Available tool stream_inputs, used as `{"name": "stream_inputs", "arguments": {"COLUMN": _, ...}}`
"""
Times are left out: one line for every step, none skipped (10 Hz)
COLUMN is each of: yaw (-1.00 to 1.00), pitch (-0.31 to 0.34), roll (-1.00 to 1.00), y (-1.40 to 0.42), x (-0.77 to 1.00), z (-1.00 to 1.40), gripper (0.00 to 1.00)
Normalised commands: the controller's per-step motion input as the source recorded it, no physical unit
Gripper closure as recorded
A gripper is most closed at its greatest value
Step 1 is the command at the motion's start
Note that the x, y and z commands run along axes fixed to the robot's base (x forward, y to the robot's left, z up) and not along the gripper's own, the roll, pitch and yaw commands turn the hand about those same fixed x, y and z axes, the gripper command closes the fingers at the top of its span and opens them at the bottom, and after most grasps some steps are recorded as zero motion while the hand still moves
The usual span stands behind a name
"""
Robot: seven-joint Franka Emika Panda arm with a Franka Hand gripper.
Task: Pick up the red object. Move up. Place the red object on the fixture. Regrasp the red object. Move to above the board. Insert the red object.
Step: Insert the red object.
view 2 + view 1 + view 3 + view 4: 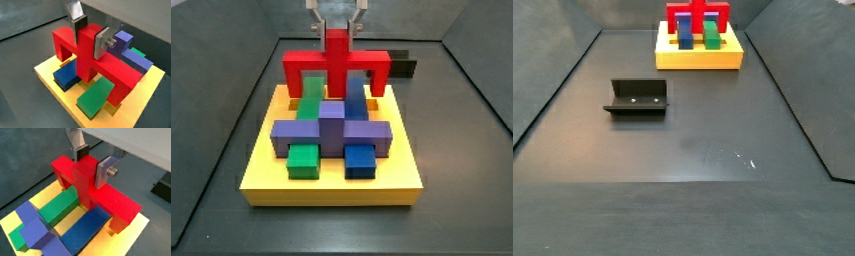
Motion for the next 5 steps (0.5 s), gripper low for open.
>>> {"name": "stream_inputs", "arguments": {"yaw": 0.00, "pitch": 0.000, "roll": -0.18, "y": 0.00, "x": 0.00, "z": 0.04, "gripper": 1.00}}
{"name": "stream_inputs", "arguments": {"yaw": 0.00, "pitch": 0.000, "roll": -0.20, "y": 0.00, "x": 0.00, "z": 0.13, "gripper": 1.00}}
{"name": "stream_inputs", "arguments": {"yaw": 0.00, "pitch": 0.000, "roll": -0.17, "y": 0.01, "x": 0.00, "z": 0.11, "gripper": 1.00}}
{"name": "stream_inputs", "arguments": {"yaw": 0.00, "pitch": 0.000, "roll": -0.14, "y": 0.08, "x": -0.04, "z": 0.08, "gripper": 1.00}}
{"name": "stream_inputs", "arguments": {"yaw": 0.00, "pitch": 0.000, "roll": -0.12, "y": 0.11, "x": -0.09, "z": 0.02, "gripper": 1.00}}
